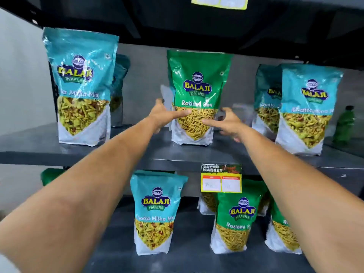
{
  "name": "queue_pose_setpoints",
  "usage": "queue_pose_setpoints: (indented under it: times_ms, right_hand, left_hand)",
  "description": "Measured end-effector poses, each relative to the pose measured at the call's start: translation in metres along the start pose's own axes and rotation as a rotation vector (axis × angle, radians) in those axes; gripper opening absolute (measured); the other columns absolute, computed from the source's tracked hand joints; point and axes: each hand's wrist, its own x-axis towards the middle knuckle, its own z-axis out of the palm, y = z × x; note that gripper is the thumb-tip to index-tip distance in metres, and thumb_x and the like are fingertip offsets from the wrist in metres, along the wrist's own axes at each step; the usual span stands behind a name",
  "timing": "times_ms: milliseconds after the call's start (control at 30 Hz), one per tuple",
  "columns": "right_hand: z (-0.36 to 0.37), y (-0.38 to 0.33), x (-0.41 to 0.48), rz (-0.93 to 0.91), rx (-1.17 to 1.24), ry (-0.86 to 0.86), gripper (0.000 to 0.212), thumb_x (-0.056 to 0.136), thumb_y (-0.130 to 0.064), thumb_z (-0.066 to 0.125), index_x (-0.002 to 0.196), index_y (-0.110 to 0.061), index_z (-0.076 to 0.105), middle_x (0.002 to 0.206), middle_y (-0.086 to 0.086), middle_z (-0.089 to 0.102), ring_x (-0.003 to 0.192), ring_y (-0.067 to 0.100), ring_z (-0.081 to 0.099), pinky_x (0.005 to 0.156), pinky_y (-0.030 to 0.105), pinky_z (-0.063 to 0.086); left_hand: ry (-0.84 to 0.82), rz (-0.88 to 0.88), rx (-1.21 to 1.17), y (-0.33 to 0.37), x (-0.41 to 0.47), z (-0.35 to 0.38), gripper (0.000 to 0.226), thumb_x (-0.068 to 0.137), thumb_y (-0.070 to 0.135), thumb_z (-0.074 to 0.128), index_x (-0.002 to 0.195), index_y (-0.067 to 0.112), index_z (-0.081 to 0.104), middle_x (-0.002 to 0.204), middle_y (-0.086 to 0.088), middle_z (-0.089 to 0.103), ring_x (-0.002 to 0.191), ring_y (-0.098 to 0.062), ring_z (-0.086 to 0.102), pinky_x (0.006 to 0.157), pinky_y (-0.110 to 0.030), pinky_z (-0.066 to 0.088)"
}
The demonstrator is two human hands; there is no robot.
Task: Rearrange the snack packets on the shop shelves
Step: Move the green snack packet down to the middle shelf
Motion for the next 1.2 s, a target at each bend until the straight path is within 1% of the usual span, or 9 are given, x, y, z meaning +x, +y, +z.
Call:
queue_pose_setpoints:
  times_ms: [100,200,367,467,667,867,1033,1133,1200]
  right_hand:
    - [0.005,0.005,0.009,-0.001,0.075,-0.053,0.118,0.041,-0.051,0.09,0.139,-0.018,0.032,0.139,0.006,0.053,0.121,0.022,0.055,0.083,0.034,0.047]
    - [0.007,0.012,0.017,0.017,0.18,-0.134,0.095,0.061,-0.026,0.088,0.14,-0.02,0.034,0.133,0.007,0.059,0.11,0.021,0.063,0.072,0.032,0.053]
    - [0.003,0.013,0.017,0.007,0.251,-0.154,0.119,0.037,-0.03,0.093,0.14,-0.019,0.036,0.132,0.009,0.06,0.107,0.028,0.066,0.079,0.046,0.06]
    - [0.002,0.008,0.004,-0.03,0.249,-0.152,0.11,0.038,-0.031,0.092,0.136,-0.021,0.043,0.135,0.005,0.058,0.106,0.026,0.066,0.074,0.043,0.061]
    - [-0.005,-0.013,-0.051,-0.104,0.269,-0.135,0.104,0.03,-0.041,0.094,0.125,-0.029,0.054,0.129,0.0,0.063,0.106,0.026,0.066,0.082,0.05,0.058]
    - [-0.007,-0.036,-0.136,-0.15,0.282,-0.121,0.104,0.03,-0.043,0.092,0.125,-0.028,0.052,0.118,-0.014,0.06,0.103,0.024,0.068,0.076,0.048,0.06]
    - [0.009,-0.04,-0.202,-0.175,0.295,-0.17,0.07,0.063,-0.019,0.085,0.125,-0.022,0.051,0.11,-0.018,0.06,0.099,0.022,0.068,0.054,0.028,0.057]
    - [0.024,-0.034,-0.236,-0.155,0.299,-0.225,0.084,0.056,-0.021,0.085,0.131,-0.018,0.048,0.118,-0.011,0.061,0.095,0.018,0.069,0.054,0.027,0.057]
    - [0.039,-0.027,-0.255,-0.135,0.296,-0.27,0.096,0.046,-0.028,0.088,0.133,-0.021,0.047,0.131,-0.003,0.059,0.098,0.016,0.068,0.056,0.027,0.057]
  left_hand:
    - [-0.097,-0.064,-0.055,-0.009,0.009,0.006,0.137,0.027,0.05,0.095,0.142,0.018,0.028,0.138,-0.007,0.054,0.123,-0.029,0.055,0.103,-0.057,0.044]
    - [-0.167,-0.036,-0.061,-0.019,0.019,0.013,0.097,0.055,0.024,0.093,0.137,0.019,0.041,0.131,-0.001,0.059,0.111,-0.022,0.059,0.096,-0.045,0.048]
    - [-0.159,-0.019,-0.123,-0.028,0.027,0.01,0.075,0.058,0.016,0.092,0.123,0.027,0.056,0.122,0.001,0.066,0.109,-0.022,0.064,0.08,-0.045,0.055]
    - [-0.169,-0.014,-0.114,-0.023,0.017,0.004,0.066,0.057,0.017,0.092,0.113,0.03,0.059,0.117,0.001,0.069,0.107,-0.024,0.065,0.072,-0.043,0.055]
    - [-0.163,0.04,-0.123,0.002,-0.043,-0.013,0.052,0.063,0.016,0.089,0.105,0.03,0.06,0.106,0.005,0.071,0.086,-0.014,0.07,0.049,-0.027,0.055]
    - [-0.146,0.101,-0.067,0.027,-0.132,-0.034,0.049,0.064,0.021,0.089,0.103,0.033,0.061,0.106,0.009,0.072,0.091,-0.012,0.072,0.054,-0.031,0.057]
    - [-0.122,0.116,-0.064,0.024,-0.211,-0.052,0.041,0.07,0.016,0.085,0.098,0.029,0.059,0.095,0.014,0.073,0.078,0.003,0.072,0.05,-0.025,0.056]
    - [-0.102,0.093,-0.048,0.008,-0.251,-0.063,0.061,0.061,0.025,0.09,0.113,0.018,0.059,0.105,0.006,0.074,0.09,-0.008,0.073,0.054,-0.03,0.056]
    - [-0.068,0.07,-0.034,-0.008,-0.275,-0.071,0.067,0.063,0.02,0.09,0.12,0.012,0.056,0.102,0.007,0.073,0.084,-0.004,0.073,0.049,-0.025,0.054]
